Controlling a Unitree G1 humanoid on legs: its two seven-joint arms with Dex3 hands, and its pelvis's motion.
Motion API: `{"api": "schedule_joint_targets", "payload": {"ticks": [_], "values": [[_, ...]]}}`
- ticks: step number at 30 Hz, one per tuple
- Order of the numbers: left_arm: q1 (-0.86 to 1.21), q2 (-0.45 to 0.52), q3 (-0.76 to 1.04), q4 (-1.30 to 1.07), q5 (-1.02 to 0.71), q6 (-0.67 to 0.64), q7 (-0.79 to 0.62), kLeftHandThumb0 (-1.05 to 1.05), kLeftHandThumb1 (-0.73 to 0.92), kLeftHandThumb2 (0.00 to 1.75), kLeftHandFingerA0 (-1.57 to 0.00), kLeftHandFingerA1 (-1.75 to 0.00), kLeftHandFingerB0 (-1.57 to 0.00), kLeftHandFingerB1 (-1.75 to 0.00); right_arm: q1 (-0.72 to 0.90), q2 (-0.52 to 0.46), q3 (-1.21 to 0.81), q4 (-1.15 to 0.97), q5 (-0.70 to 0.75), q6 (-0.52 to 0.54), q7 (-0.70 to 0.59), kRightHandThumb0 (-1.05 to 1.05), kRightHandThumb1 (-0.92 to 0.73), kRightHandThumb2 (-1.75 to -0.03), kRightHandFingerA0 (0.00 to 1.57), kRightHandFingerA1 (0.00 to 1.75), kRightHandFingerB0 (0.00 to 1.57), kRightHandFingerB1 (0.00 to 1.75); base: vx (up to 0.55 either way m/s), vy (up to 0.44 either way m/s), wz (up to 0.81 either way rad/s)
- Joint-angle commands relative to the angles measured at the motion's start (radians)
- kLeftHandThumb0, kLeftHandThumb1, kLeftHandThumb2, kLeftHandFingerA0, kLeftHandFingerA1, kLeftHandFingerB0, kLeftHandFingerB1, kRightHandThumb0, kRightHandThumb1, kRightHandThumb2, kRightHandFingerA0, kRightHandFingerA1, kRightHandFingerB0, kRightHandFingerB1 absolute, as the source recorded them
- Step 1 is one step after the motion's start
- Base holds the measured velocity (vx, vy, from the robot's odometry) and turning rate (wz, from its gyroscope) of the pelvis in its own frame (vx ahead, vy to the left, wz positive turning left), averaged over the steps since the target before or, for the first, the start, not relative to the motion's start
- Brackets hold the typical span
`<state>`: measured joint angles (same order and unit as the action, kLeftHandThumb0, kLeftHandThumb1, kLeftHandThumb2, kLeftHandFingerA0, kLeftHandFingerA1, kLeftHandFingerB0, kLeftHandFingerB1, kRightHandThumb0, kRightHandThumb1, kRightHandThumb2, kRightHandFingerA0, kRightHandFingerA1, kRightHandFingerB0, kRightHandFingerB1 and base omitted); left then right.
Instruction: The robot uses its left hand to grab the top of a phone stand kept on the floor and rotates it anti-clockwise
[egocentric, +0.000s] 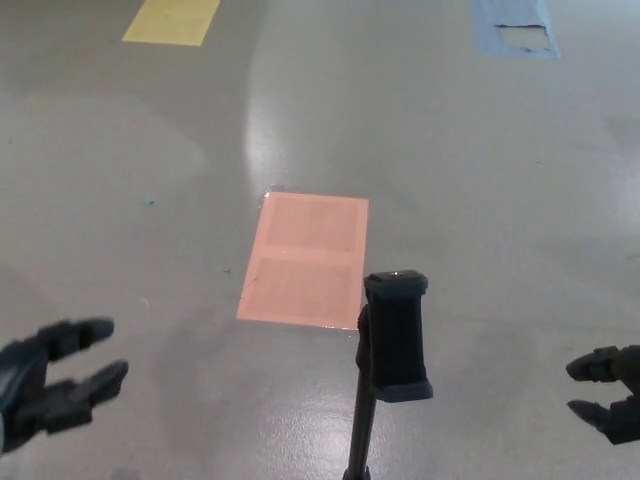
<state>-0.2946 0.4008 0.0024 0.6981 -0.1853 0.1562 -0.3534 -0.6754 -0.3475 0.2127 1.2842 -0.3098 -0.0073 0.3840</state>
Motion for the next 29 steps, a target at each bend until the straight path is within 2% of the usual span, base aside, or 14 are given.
{"api": "schedule_joint_targets", "payload": {"ticks": [1, 2, 5, 6, 8, 9, 10, 11, 14, 15, 21, 22, 24, 29], "values": [[0.026, 0.065, -0.128, 0.313, 0.282, -0.327, 0.26, -0.54, 0.65, 0.6, -0.51, -0.37, -0.24, -0.29, 0.12, -0.002, -0.003, -0.008, 0.003, -0.027, -0.031, -0.47, -0.72, -0.79, 0.29, 0.44, 0.1, 0.34, 0.0, 0.0, 0.0], [0.032, 0.064, -0.137, 0.322, 0.286, -0.333, 0.262, -0.57, 0.64, 0.61, -0.7, -0.46, -0.22, -0.29, 0.133, -0.004, -0.007, -0.009, 0.007, -0.032, -0.029, -0.46, -0.72, -0.79, 0.29, 0.44, 0.1, 0.35, 0.0, 0.0, 0.0], [0.041, 0.065, -0.16, 0.343, 0.298, -0.352, 0.272, -0.62, 0.57, 0.83, -0.57, -0.53, -0.18, -0.4, 0.158, -0.002, -0.013, -0.011, 0.015, -0.039, -0.026, -0.46, -0.72, -0.79, 0.3, 0.44, 0.09, 0.34, 0.0, 0.0, 0.0], [0.045, 0.066, -0.17, 0.351, 0.302, -0.36, 0.276, -0.55, 0.66, 0.6, -0.44, -0.35, -0.25, -0.29, 0.167, -0.002, -0.012, -0.011, 0.014, -0.041, -0.023, -0.46, -0.73, -0.79, 0.27, 0.43, 0.09, 0.34, 0.0, 0.0, 0.0], [0.046, 0.066, -0.178, 0.361, 0.305, -0.368, 0.279, -0.55, 0.66, 0.6, -0.44, -0.35, -0.25, -0.29, 0.173, -0.001, -0.011, -0.011, 0.013, -0.042, -0.018, -0.46, -0.73, -0.79, 0.27, 0.43, 0.09, 0.34, 0.0, 0.0, 0.0], [0.052, 0.068, -0.19, 0.365, 0.313, -0.372, 0.284, -0.62, 0.57, 0.81, -0.34, -0.44, -0.2, -0.39, 0.185, -0.002, -0.009, -0.013, 0.011, -0.049, -0.016, -0.45, -0.74, -0.77, 0.24, 0.42, 0.11, 0.34, 0.0, 0.0, 0.0], [0.053, 0.068, -0.195, 0.368, 0.315, -0.374, 0.286, -0.62, 0.57, 0.81, -0.34, -0.44, -0.2, -0.39, 0.188, -0.002, -0.009, -0.014, 0.011, -0.05, -0.016, -0.45, -0.74, -0.77, 0.24, 0.42, 0.11, 0.34, 0.0, 0.0, 0.0], [0.06, 0.066, -0.204, 0.373, 0.319, -0.381, 0.286, -0.56, 0.64, 0.6, -0.57, -0.38, -0.25, -0.3, 0.202, -0.002, -0.014, -0.014, 0.016, -0.046, -0.017, -0.46, -0.71, -0.79, 0.26, 0.44, 0.1, 0.35, 0.0, 0.0, 0.0], [0.065, 0.061, -0.212, 0.384, 0.317, -0.388, 0.283, -0.55, 0.64, 0.6, -0.53, -0.37, -0.26, -0.3, 0.218, -0.003, -0.009, -0.014, 0.011, -0.048, -0.02, -0.45, -0.73, -0.78, 0.27, 0.44, 0.1, 0.34, 0.0, 0.0, 0.0], [0.066, 0.061, -0.215, 0.389, 0.317, -0.395, 0.28, -0.55, 0.65, 0.6, -0.42, -0.35, -0.26, -0.29, 0.224, -0.004, -0.008, -0.016, 0.009, -0.052, -0.021, -0.45, -0.73, -0.78, 0.27, 0.44, 0.1, 0.35, 0.0, 0.0, 0.0], [0.068, 0.062, -0.232, 0.409, 0.334, -0.432, 0.291, -0.54, 0.64, 0.6, -0.41, -0.34, -0.26, -0.3, 0.242, -0.004, -0.023, -0.023, 0.025, -0.052, -0.004, -0.45, -0.71, -0.78, 0.25, 0.44, 0.1, 0.35, 0.0, 0.0, 0.0], [0.069, 0.062, -0.235, 0.411, 0.338, -0.434, 0.293, -0.56, 0.64, 0.6, -0.51, -0.37, -0.26, -0.3, 0.244, -0.004, -0.019, -0.024, 0.02, -0.051, -0.006, -0.45, -0.72, -0.77, 0.26, 0.43, 0.11, 0.34, 0.0, 0.0, 0.0], [0.067, 0.063, -0.241, 0.418, 0.345, -0.437, 0.296, -0.56, 0.64, 0.6, -0.51, -0.37, -0.26, -0.3, 0.246, -0.005, -0.013, -0.026, 0.012, -0.05, -0.01, -0.45, -0.72, -0.77, 0.26, 0.43, 0.11, 0.34, 0.0, 0.0, 0.0], [0.069, 0.059, -0.235, 0.432, 0.35, -0.45, 0.299, -0.54, 0.65, 0.6, -0.41, -0.35, -0.27, -0.3, 0.251, -0.001, -0.015, -0.028, 0.012, -0.045, -0.015, -0.45, -0.72, -0.78, 0.27, 0.44, 0.11, 0.34, 0.0, 0.0, 0.0]]}}
